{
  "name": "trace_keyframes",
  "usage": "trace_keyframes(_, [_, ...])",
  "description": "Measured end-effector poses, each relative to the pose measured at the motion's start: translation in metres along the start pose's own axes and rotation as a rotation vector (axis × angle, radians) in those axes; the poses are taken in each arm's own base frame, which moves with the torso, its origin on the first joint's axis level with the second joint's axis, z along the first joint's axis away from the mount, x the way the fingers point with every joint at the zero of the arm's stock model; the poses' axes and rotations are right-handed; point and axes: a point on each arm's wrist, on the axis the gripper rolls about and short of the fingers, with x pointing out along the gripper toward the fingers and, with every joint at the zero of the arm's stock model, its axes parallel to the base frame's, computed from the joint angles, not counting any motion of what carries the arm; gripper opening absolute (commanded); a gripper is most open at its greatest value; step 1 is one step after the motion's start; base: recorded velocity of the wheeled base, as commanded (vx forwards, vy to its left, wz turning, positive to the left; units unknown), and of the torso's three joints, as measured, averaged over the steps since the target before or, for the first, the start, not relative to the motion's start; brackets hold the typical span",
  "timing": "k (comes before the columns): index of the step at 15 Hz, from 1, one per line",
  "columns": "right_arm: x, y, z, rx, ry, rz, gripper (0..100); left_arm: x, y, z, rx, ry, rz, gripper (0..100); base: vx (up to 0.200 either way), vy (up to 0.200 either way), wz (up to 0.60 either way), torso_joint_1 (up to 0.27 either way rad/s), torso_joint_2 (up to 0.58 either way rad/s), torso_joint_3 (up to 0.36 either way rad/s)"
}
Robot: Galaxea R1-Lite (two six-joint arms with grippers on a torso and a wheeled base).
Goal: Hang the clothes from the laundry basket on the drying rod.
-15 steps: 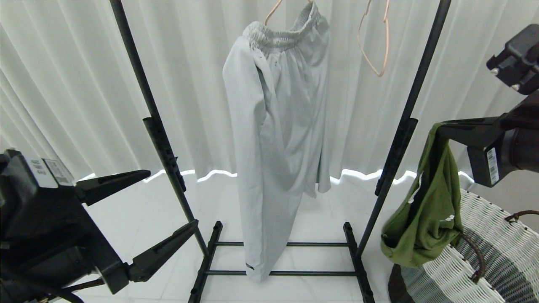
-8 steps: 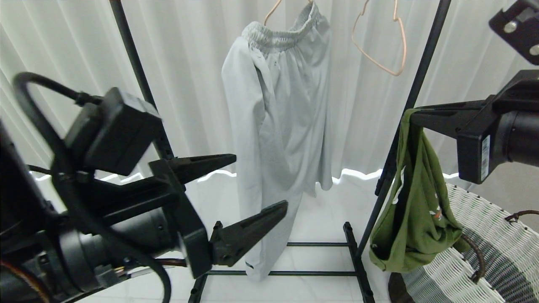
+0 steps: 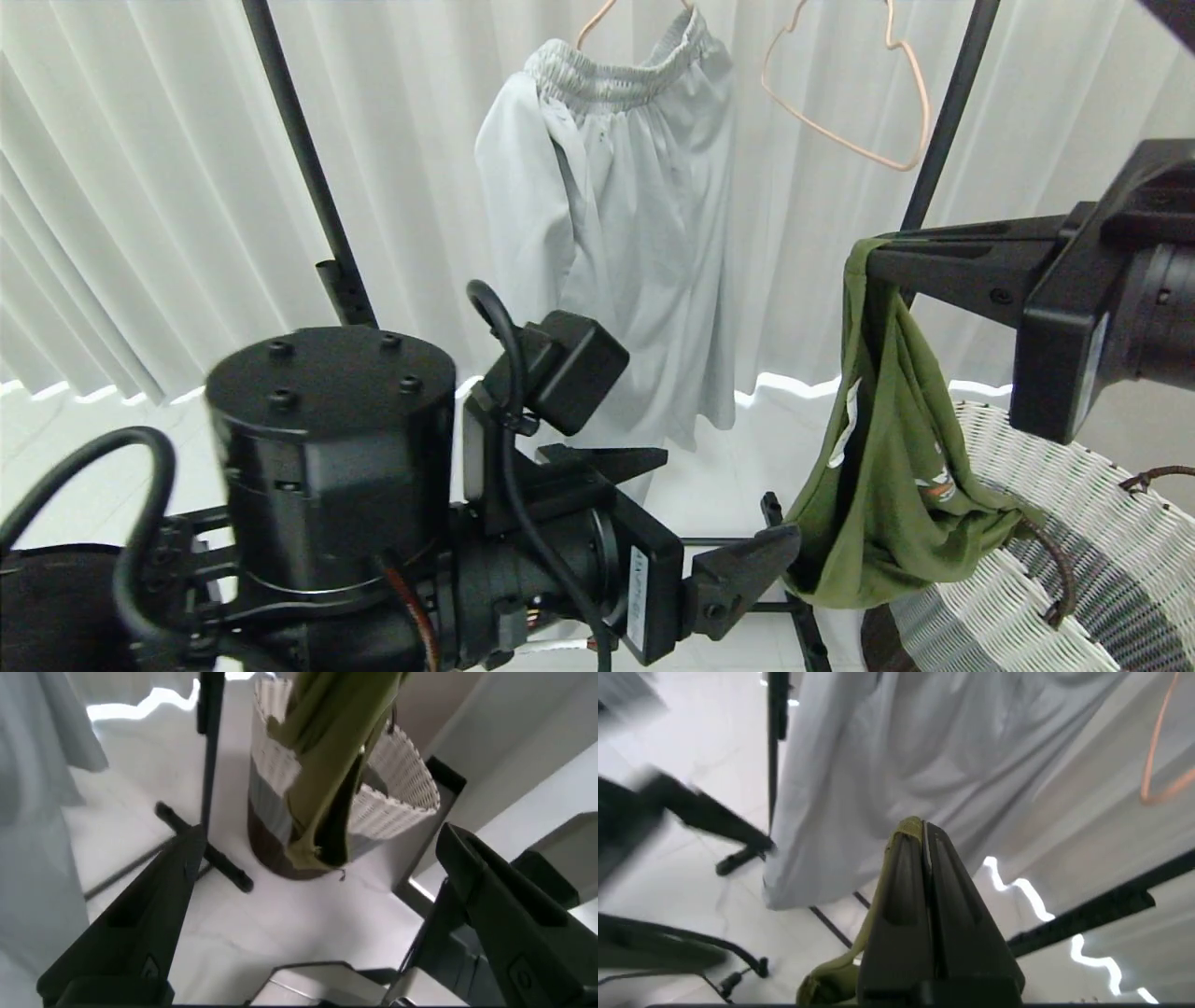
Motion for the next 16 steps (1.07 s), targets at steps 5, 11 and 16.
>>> trace_keyframes(5, [-0.001,0.0,0.007,0.007,-0.021,0.004,0,0.044,0.008,-0.01,-0.044,0.068,0.017,100,0.0,0.0,0.0,0.0,0.0,0.0])
trace_keyframes(11, [-0.004,-0.002,0.008,0.011,-0.03,0.002,0,0.09,0.04,-0.037,-0.11,0.165,0.104,100,0.0,0.0,0.0,0.0,0.0,0.0])
trace_keyframes(16, [-0.005,-0.004,0.007,0.011,-0.024,-0.009,0,0.096,0.052,-0.054,-0.105,0.207,0.201,0,0.0,0.0,0.0,0.0,0.0,0.0])
